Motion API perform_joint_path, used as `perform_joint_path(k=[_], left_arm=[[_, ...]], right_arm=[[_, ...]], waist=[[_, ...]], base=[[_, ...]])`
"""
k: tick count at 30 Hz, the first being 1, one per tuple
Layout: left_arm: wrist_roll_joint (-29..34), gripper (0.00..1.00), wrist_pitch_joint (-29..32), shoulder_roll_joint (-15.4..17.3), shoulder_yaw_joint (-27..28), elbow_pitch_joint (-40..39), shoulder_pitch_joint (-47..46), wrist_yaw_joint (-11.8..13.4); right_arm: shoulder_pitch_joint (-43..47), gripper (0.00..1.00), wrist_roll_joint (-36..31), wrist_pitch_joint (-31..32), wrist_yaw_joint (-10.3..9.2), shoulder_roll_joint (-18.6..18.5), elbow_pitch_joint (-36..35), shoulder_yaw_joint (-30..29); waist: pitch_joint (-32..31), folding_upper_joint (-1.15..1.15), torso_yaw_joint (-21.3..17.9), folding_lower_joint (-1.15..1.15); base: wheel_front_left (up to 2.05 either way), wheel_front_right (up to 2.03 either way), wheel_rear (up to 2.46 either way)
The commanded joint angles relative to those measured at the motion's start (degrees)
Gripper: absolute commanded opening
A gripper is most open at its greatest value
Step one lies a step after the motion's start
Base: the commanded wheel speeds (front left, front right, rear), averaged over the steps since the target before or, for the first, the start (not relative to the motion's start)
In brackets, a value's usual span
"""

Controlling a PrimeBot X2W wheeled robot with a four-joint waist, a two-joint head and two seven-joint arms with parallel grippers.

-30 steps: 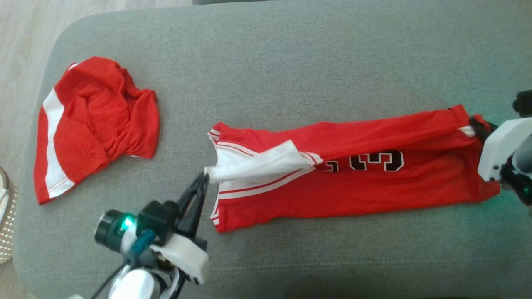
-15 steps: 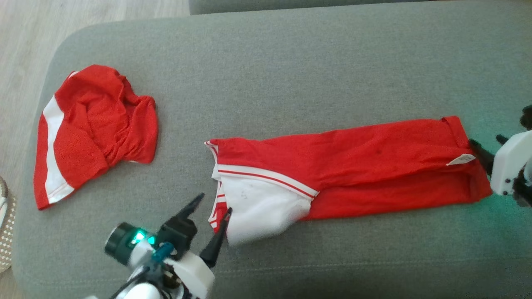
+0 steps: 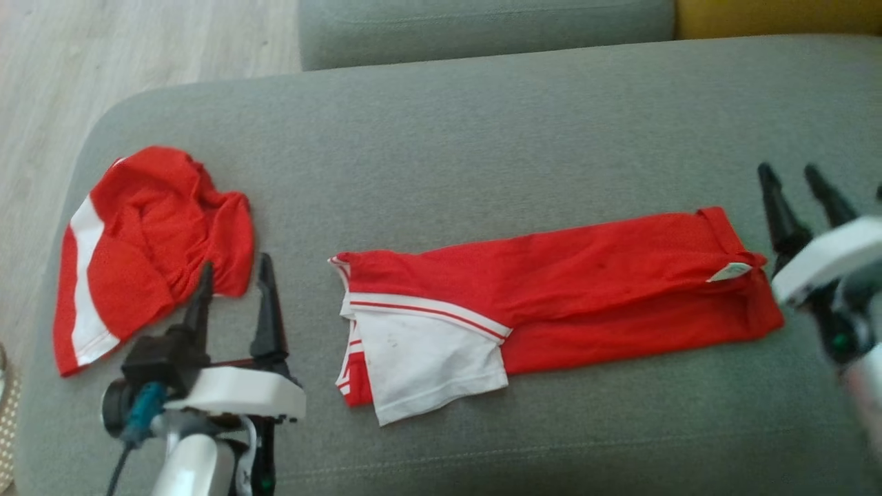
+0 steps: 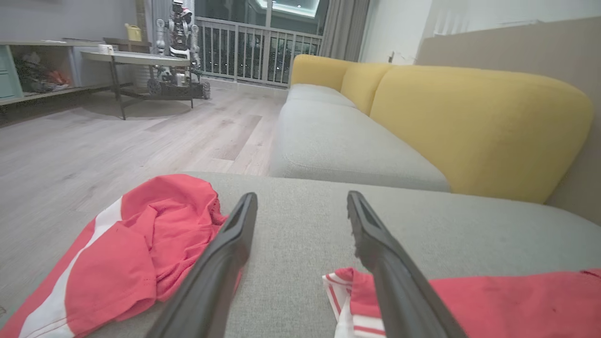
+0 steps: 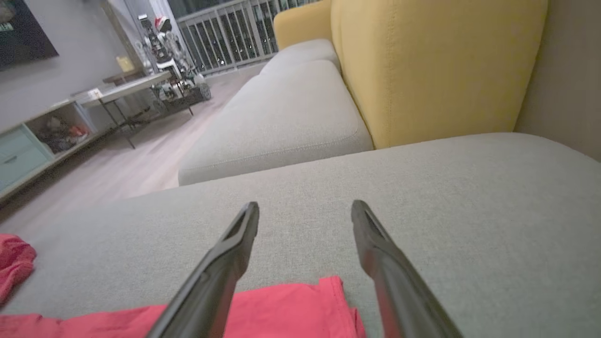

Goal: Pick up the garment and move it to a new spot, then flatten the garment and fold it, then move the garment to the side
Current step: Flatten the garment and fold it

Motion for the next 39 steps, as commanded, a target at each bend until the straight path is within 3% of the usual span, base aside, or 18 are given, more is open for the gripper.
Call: perform_joint_path(k=[1,5,9,14,21,29,39], left_arm=[[-0.27,1.0,-0.58,-0.01,2.78,-2.21,-2.71,0.63],[-0.84,1.0,-0.71,-1.69,5.88,-5.11,-0.95,0.65],[0.04,1.0,-0.73,-2.32,5.63,-4.2,1.49,-0.66],[-0.23,1.0,-0.73,-2.5,4.73,-4.05,1.11,-0.68],[0.79,1.0,-0.74,-2.52,2.76,-3.79,-1.1,-0.49],[1.17,1.0,-0.74,-2.53,1.1,-3.28,-3.39,-0.39],[0.74,1.0,-0.74,-2.53,-0.01,-3.16,-5.18,0.34]], right_arm=[[1.29,1.0,-1.0,-1.45,-0.02,0.22,-2.1,-0.54],[6.88,1.0,-6.14,-4.16,-0.02,5.75,-5.94,-5.97],[11.59,1.0,-11.64,-4.94,-0.02,11.35,-9.4,-12.22],[13.58,1.0,-17.97,-2.52,-0.02,15.03,-12.58,-16.74],[10.98,1.0,-23.14,5.45,-0.02,16.78,-13.56,-23.4],[5.87,1.0,-26.96,14.17,-0.02,17.07,-7.96,-29.69],[2.34,1.0,-35.46,18.51,-0.02,16.53,-2.3,-33.87]], waist=[[-0.39,0.0,-0.63,0.0],[-0.44,0.0,-1.84,0.0],[-0.27,0.0,-2.61,0.0],[0.9,0.0,-2.75,0.0],[4.35,0.0,-2.06,0.0],[7.52,0.0,-0.47,0.0],[9.54,0.0,0.71,0.0]], base=[[0.0,0.0,0.0],[0.0,0.0,0.0],[0.0,0.0,0.0],[0.0,0.0,0.0],[0.0,0.0,0.0],[0.0,0.0,0.0],[0.0,0.0,0.0]])
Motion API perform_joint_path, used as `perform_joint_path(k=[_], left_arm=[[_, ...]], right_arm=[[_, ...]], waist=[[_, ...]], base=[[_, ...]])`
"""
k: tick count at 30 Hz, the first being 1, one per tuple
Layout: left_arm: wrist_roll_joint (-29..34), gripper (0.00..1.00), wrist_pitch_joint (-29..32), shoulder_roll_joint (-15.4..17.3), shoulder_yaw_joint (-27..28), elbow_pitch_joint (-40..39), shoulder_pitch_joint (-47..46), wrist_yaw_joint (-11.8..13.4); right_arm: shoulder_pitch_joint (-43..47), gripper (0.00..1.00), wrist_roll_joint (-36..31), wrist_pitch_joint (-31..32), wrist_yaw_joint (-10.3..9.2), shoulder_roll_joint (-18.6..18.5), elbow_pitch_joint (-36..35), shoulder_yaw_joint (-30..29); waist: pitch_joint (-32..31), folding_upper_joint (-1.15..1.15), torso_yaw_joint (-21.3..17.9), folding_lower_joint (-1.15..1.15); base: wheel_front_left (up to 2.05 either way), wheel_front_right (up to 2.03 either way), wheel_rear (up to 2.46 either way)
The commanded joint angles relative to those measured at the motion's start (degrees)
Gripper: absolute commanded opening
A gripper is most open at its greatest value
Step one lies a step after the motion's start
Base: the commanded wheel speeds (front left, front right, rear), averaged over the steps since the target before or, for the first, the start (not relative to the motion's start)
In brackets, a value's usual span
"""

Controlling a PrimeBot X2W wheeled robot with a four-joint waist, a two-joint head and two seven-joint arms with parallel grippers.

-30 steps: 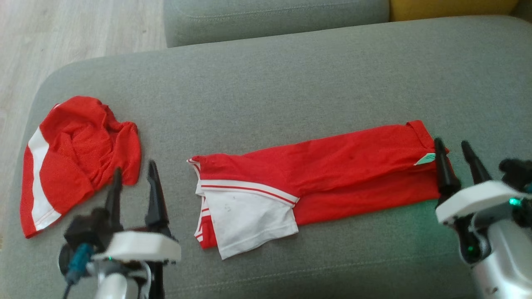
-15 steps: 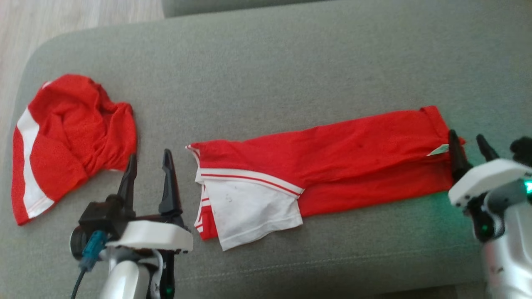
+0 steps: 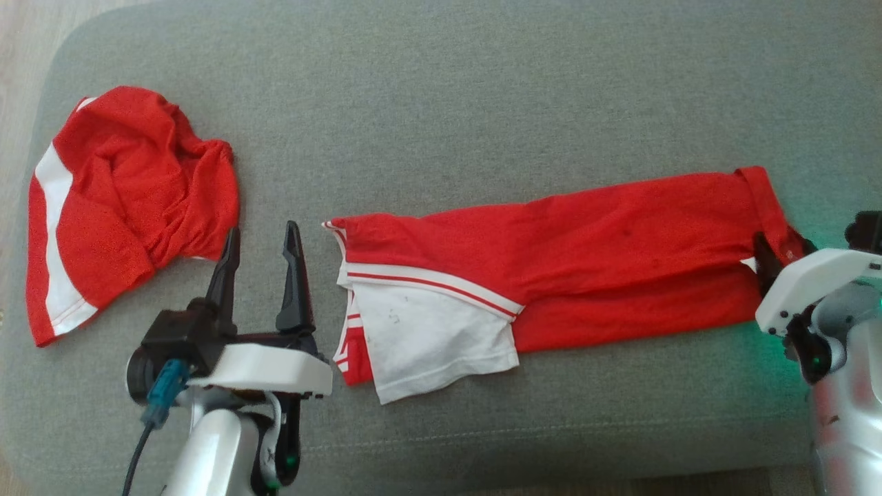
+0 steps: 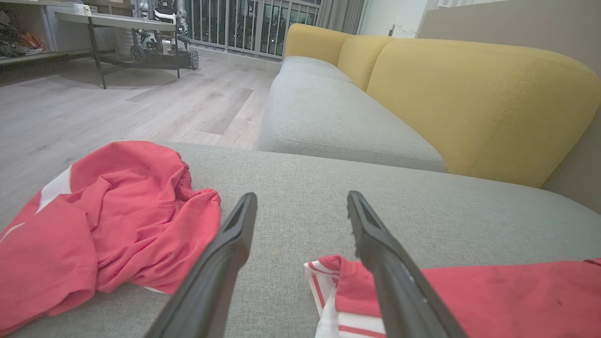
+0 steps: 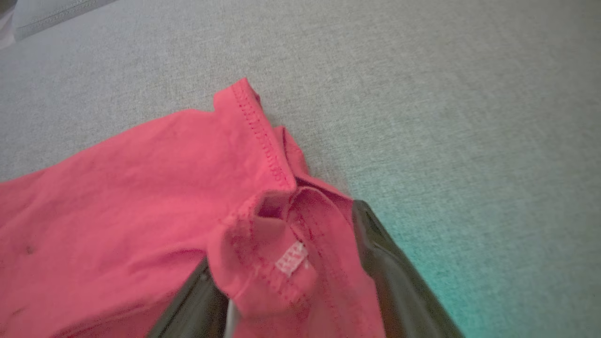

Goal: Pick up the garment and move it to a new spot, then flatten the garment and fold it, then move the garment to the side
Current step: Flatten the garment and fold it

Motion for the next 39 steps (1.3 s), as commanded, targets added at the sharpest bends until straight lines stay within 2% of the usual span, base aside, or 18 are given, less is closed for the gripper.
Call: perform_joint_path(k=[1,10,22,23,24,25,31,39], left_arm=[[0.22,1.0,-0.7,0.07,1.46,-1.68,-2.01,0.57],[0.99,1.0,-0.7,0.07,1.7,-1.41,-2.75,0.1],[1.56,1.0,-0.7,0.07,1.93,-1.03,-2.86,-0.12],[1.6,1.0,-0.7,0.07,1.95,-0.99,-2.83,-0.11],[1.62,1.0,-0.7,0.07,1.98,-0.93,-2.78,-0.1],[1.64,1.0,-0.7,0.07,2.02,-0.86,-2.74,-0.09],[1.81,1.0,-0.7,0.07,2.44,-0.42,-2.35,-0.06],[1.34,1.0,-0.7,0.07,2.36,-0.54,-1.88,0.1]], right_arm=[[-2.08,1.0,-0.76,0.37,-0.02,-0.84,-1.04,0.8],[-4.14,1.0,-3.77,-0.05,-0.02,-1.42,3.09,-0.61],[-5.91,1.0,-1.51,2.27,-0.02,-0.87,9.67,1.19],[-5.93,0.73,-1.0,2.49,-0.02,-0.88,10.0,1.58],[-5.93,0.06,-0.56,2.57,-0.02,-0.94,10.22,1.94],[-5.88,0.0,-0.21,2.62,-0.02,-0.98,10.35,2.47],[-5.79,0.0,2.3,1.52,-0.02,-1.61,9.11,5.4],[-5.99,0.0,0.59,0.66,-0.02,-6.51,8.89,3.32]], waist=[[0.26,0.0,0.03,0.0],[1.13,0.0,0.04,0.0],[1.13,0.0,-0.34,0.0],[1.03,0.0,-0.4,0.0],[0.9,0.0,-0.47,0.0],[0.73,0.0,-0.55,0.0],[-0.69,0.0,-1.17,0.0],[-2.28,0.0,-1.52,0.0]], base=[[0.0,0.0,0.0],[0.0,0.0,0.0],[0.0,0.0,0.0],[0.0,0.0,0.0],[0.0,0.0,0.0],[0.0,0.0,0.0],[0.0,0.0,0.0],[0.0,0.0,0.0]])
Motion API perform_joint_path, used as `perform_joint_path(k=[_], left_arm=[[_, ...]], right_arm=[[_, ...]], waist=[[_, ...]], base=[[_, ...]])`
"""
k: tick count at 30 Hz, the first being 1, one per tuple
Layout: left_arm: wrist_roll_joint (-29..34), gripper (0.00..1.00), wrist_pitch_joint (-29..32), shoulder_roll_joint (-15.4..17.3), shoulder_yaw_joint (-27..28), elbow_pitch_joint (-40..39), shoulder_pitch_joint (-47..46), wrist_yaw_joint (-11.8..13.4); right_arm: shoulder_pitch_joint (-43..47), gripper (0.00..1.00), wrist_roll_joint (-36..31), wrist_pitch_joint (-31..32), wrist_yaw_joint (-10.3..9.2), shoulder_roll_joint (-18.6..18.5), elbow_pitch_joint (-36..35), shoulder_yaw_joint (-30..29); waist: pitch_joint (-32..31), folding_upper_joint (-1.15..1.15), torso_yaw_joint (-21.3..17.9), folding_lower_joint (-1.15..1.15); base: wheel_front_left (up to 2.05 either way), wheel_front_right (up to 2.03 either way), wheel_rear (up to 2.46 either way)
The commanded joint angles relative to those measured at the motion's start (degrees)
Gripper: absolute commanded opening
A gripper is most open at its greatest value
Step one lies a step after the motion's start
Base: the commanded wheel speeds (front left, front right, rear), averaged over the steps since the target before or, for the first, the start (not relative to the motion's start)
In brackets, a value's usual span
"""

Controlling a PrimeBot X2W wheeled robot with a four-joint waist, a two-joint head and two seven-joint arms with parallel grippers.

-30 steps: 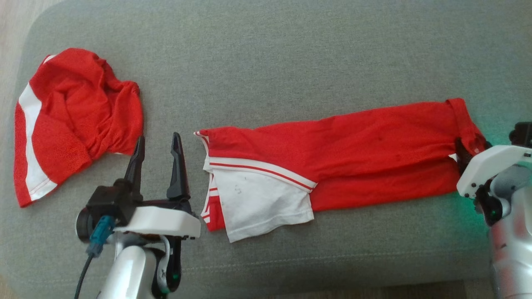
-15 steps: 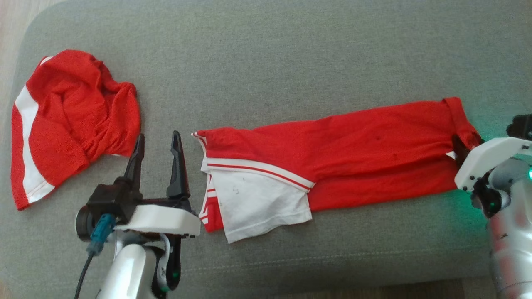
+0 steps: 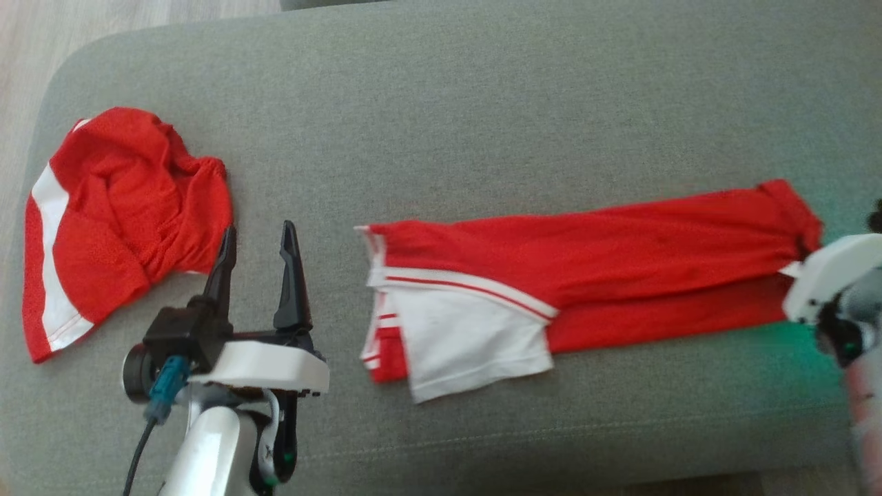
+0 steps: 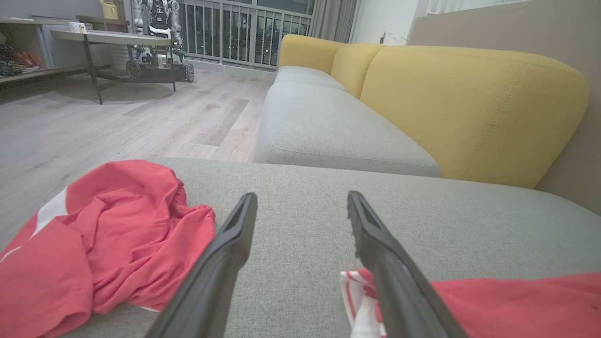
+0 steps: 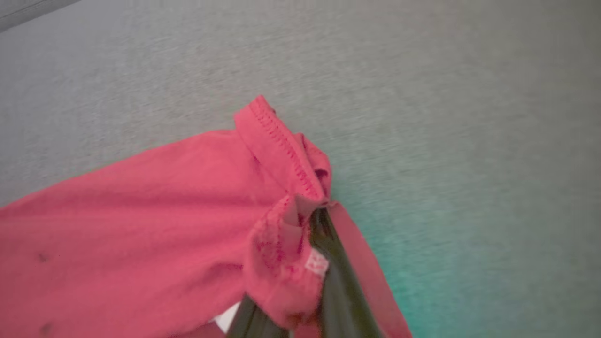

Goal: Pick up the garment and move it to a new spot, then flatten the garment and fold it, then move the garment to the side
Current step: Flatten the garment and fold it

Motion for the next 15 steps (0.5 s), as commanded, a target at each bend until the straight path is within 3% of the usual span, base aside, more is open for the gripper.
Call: perform_joint_path(k=[1,7,15], left_arm=[[-0.18,1.0,-0.7,0.09,1.73,-1.98,-1.25,0.23],[-0.56,1.0,-0.7,0.09,1.7,-2.12,-0.85,0.42],[-0.85,1.0,-0.7,0.09,2.75,-2.04,0.21,0.65]], right_arm=[[-0.23,0.0,-0.54,-0.71,-0.03,-1.53,-1.61,0.56],[-0.84,0.0,-3.68,-1.62,-0.03,-2.66,-1.04,-3.17],[-0.85,0.0,-1.27,-0.57,-0.03,2.74,-5.91,1.09]], waist=[[-0.06,0.0,0.05,0.0],[-0.7,0.0,0.42,0.0],[-2.86,0.0,-0.16,0.0]], base=[[0.0,0.0,0.0],[0.0,0.0,0.0],[0.0,0.0,0.0]])
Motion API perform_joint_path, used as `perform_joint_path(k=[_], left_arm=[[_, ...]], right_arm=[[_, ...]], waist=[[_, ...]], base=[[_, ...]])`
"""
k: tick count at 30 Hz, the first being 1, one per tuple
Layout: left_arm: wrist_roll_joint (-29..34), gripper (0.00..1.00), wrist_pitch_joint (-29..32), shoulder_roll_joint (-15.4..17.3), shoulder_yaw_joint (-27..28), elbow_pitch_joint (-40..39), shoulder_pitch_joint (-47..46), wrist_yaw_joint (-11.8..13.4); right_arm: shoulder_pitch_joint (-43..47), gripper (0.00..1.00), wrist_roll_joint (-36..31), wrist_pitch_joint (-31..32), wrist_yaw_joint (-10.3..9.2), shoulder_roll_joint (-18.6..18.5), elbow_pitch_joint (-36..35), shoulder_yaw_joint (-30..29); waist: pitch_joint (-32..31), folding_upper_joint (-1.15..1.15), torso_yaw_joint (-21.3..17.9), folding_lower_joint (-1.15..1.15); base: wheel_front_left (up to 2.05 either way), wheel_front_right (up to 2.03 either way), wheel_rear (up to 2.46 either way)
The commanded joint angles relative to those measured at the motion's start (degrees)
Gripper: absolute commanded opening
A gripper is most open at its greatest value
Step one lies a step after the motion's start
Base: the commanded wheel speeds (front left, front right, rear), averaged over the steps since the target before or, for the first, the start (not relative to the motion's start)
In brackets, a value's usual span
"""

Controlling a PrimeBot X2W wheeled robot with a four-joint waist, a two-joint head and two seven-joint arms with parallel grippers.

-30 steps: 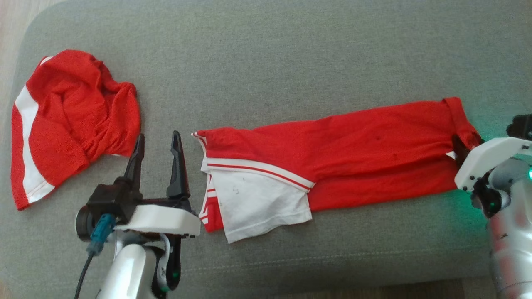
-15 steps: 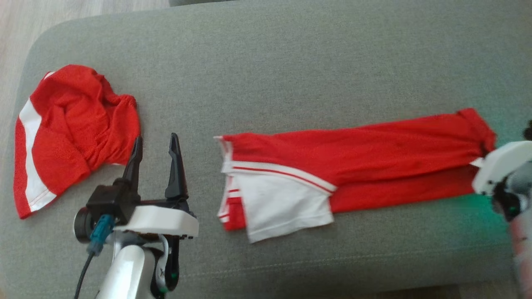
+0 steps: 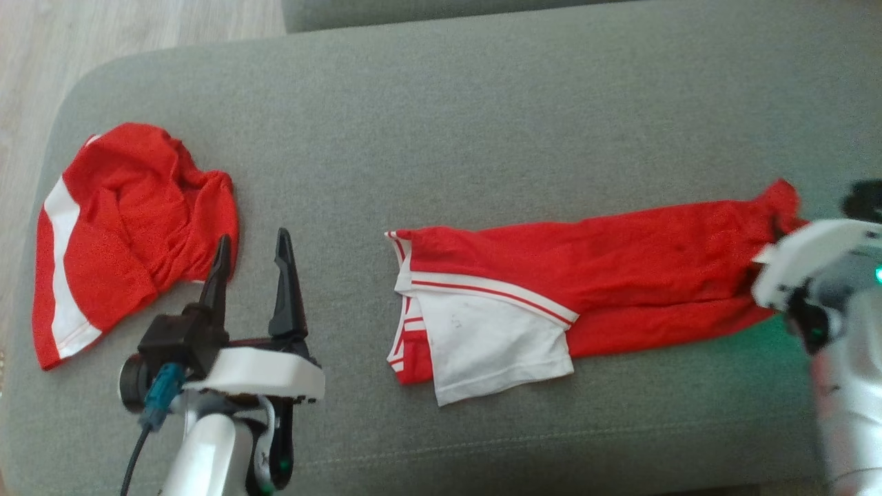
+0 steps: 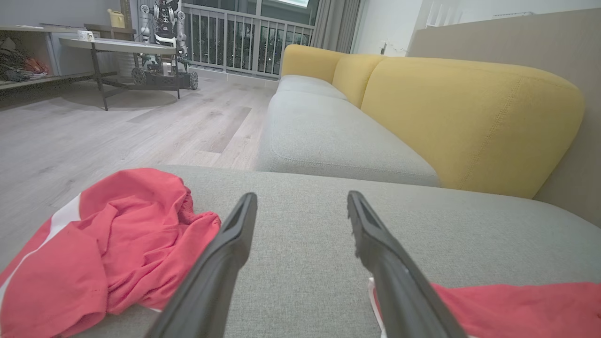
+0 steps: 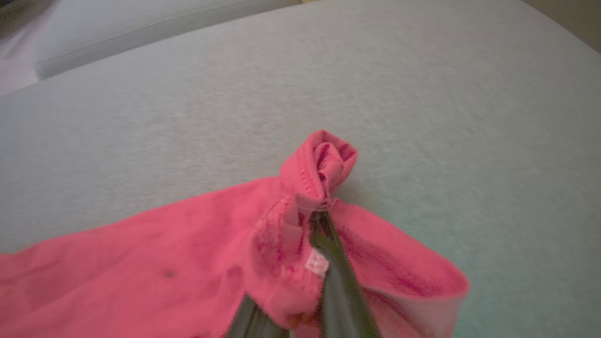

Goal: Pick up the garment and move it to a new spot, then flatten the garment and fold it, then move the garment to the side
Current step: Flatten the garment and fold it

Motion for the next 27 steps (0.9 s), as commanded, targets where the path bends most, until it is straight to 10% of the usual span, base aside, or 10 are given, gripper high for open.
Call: perform_joint_path(k=[1,17,27], left_arm=[[-0.36,1.0,-0.7,0.1,2.48,-2.02,-0.43,0.59],[-1.9,1.0,-0.7,0.1,2.4,-1.99,2.61,0.89],[-2.51,1.0,-0.7,0.1,1.49,-2.15,2.57,1.04]], right_arm=[[-0.5,0.0,1.16,0.73,-0.02,1.11,-3.79,3.02],[12.5,0.0,27.85,17.5,-0.02,7.91,-33.62,21.48],[13.53,0.0,44.32,9.84,-0.02,7.93,-28.26,34.63]], waist=[[-1.0,0.0,-0.51,0.0],[-7.13,0.0,-0.52,0.0],[-5.93,0.0,3.46,0.0]], base=[[0.0,0.0,0.0],[0.0,0.0,0.0],[0.0,0.0,0.0]])
